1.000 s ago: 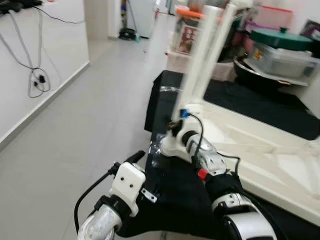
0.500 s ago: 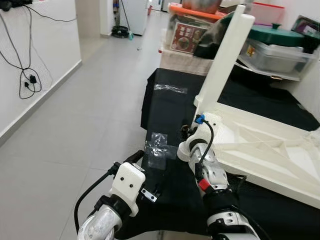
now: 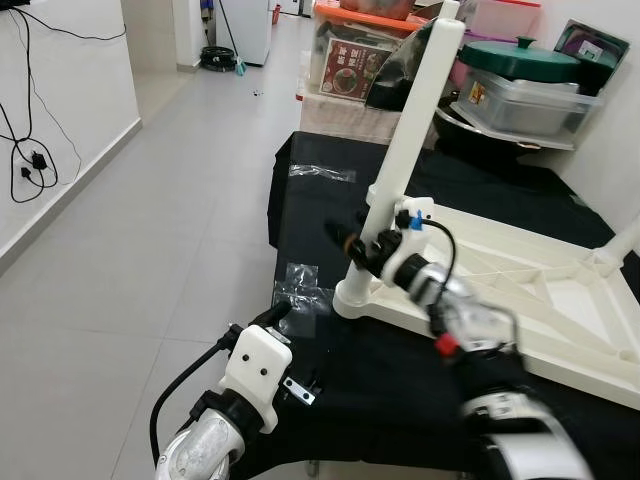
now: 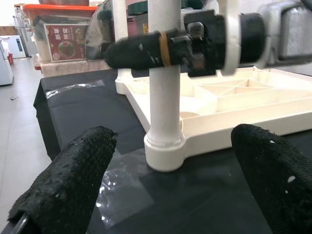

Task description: Building children table

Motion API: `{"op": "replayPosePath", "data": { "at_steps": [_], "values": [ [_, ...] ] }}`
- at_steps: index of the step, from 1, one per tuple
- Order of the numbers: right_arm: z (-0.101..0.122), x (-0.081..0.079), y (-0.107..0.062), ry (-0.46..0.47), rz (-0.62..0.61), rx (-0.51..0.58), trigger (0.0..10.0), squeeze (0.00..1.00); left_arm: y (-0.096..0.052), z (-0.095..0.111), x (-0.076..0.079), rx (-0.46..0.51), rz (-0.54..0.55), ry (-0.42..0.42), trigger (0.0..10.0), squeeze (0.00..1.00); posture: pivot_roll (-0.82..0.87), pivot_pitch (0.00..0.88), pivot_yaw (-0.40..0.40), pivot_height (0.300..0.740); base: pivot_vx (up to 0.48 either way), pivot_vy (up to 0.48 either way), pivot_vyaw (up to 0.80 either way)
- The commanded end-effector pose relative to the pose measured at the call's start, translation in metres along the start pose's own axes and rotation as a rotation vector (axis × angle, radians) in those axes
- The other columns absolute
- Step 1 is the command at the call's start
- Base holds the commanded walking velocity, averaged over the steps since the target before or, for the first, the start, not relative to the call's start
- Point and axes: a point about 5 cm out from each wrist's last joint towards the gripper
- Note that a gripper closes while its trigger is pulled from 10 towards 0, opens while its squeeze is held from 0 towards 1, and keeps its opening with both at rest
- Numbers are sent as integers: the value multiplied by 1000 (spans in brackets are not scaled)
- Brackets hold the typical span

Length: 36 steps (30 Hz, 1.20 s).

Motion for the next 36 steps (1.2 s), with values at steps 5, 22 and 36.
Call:
{"op": "replayPosePath", "data": {
  "at_steps": [5,22,36],
  "values": [
    [-39,-33,12,18,341,-193,10000,0,0,-2,3,-11,-10,0,10000,0,170,0,-176,740,0,0,0],
    [-30,-2,27,14,-164,-138,0,0,-2,-4,4,-17,-5,-3,10000,0,162,0,-178,740,0,0,0],
    [-42,-16,3,180,-1176,-132,0,0,-1,-5,1,-19,-7,1,10000,0,161,0,-174,740,0,0,0]
  ]
}}
Point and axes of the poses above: a point about 5 cm out from each wrist's last joint towards the gripper, its own y axis pointing out of the wrist towards the gripper, its own z axis along the axis of the wrist's last joint, x = y × z, and after that the axes turned 5 degrees about -y, right-handed
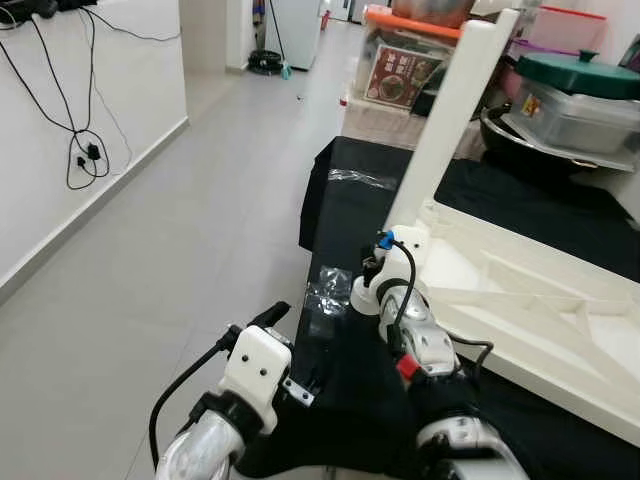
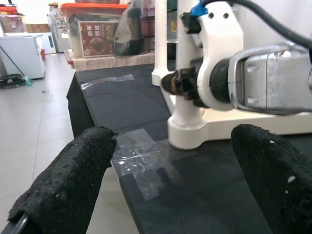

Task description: Building children table

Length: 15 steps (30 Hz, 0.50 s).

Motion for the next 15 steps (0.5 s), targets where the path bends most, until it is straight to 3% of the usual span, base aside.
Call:
{"op": "replayPosePath", "data": {
  "at_steps": [1,2,4,5,6,11,12,15],
  "values": [
    [-7,-20,-10,94,2,-25,4275,0,0,-3,0,-13,-1,3,10000,0,160,0,-175,740,0,0,0],
    [-6,-28,-10,118,47,-19,7255,0,0,-3,0,-13,0,4,10000,0,161,0,-175,740,0,0,0],
    [-5,-33,-10,132,74,-13,7255,0,0,-3,-1,-13,1,5,10000,0,161,0,-175,740,0,0,0],
    [-1,-38,-10,156,115,17,10000,702,-1,-3,0,-13,1,5,10000,0,161,0,-177,740,0,0,0],
    [4,-41,-9,157,147,56,10000,1000,0,-3,0,-12,0,6,10000,0,159,0,-174,740,0,0,0],
    [13,-40,-9,142,182,116,10000,1000,0,-3,0,-11,-1,6,10000,0,155,0,-172,740,0,0,0],
    [17,-35,-4,137,256,145,10000,0,0,-4,1,-11,-2,6,10000,0,152,0,-168,740,0,0,0],
    [20,-31,-2,146,327,151,10000,0,0,-4,1,-10,-2,5,10000,0,152,0,-168,740,0,0,0]
  ]
}}
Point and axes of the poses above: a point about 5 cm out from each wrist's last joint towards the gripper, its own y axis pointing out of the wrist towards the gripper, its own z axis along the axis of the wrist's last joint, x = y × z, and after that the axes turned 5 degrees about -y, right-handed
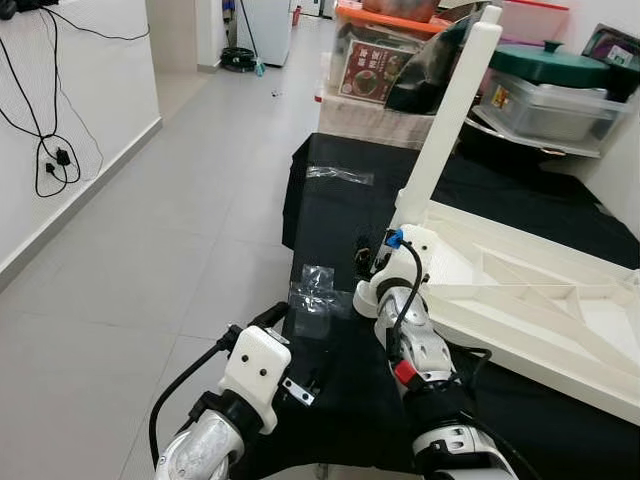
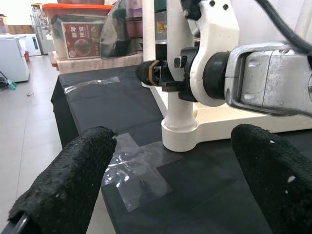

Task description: Building children table

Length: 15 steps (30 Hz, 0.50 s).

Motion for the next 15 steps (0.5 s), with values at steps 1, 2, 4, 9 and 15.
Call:
{"op": "replayPosePath", "data": {
  "at_steps": [1,2,4,9,15],
  "values": [
    [11,-11,4,38,164,27,10000,0,0,-4,3,-11,-9,2,10000,0,151,0,-169,740,0,0,0],
    [11,-11,4,38,164,27,10000,0,0,-4,3,-11,-9,2,10000,0,151,0,-169,740,0,0,0],
    [13,-1,5,-18,420,-4,10000,0,1,-5,4,-11,-11,1,10000,0,150,0,-168,740,0,0,0],
    [14,10,3,-92,689,-75,10000,0,1,-3,3,-7,-9,3,10000,0,158,0,-174,740,0,0,0],
    [11,-1,-14,-124,1072,-150,10000,0,0,-3,2,-9,-4,7,10000,0,167,0,-177,740,0,0,0]
  ]
}}
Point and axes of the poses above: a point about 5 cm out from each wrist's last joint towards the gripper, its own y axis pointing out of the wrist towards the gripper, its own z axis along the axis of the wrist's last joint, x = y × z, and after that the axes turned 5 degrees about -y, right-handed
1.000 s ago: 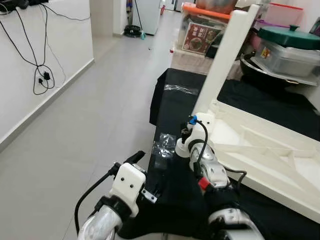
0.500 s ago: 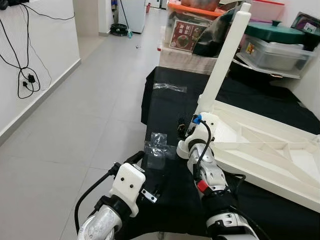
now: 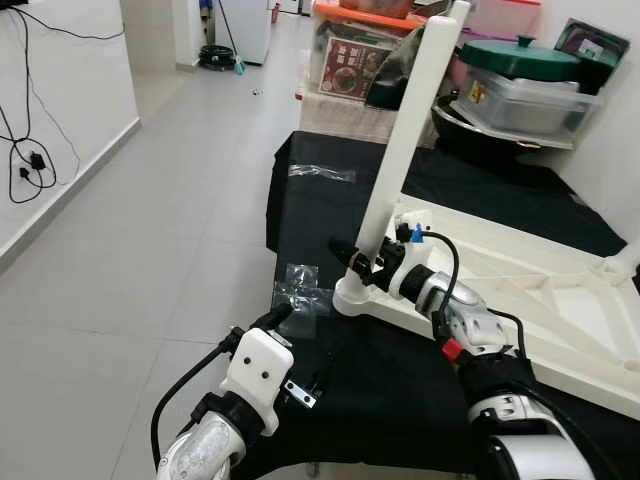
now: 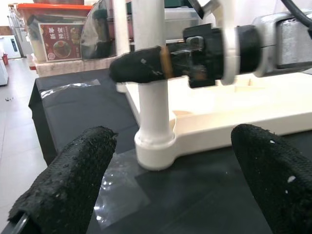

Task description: Building children table

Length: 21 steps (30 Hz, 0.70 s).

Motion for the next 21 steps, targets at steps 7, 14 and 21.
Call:
{"op": "replayPosePath", "data": {
  "at_steps": [7,14,21],
  "values": [
    [-6,-35,20,18,413,-56,10000,0,0,-1,1,-9,0,2,10000,0,171,0,-184,740,0,0,0],
    [-8,-35,31,-10,394,-69,0,0,0,0,1,-9,0,3,10000,0,176,0,-186,740,0,0,0],
    [-5,-14,41,-56,1,-39,0,0,0,-1,1,-10,1,1,10000,0,164,0,-181,740,0,0,0]
  ]
}}
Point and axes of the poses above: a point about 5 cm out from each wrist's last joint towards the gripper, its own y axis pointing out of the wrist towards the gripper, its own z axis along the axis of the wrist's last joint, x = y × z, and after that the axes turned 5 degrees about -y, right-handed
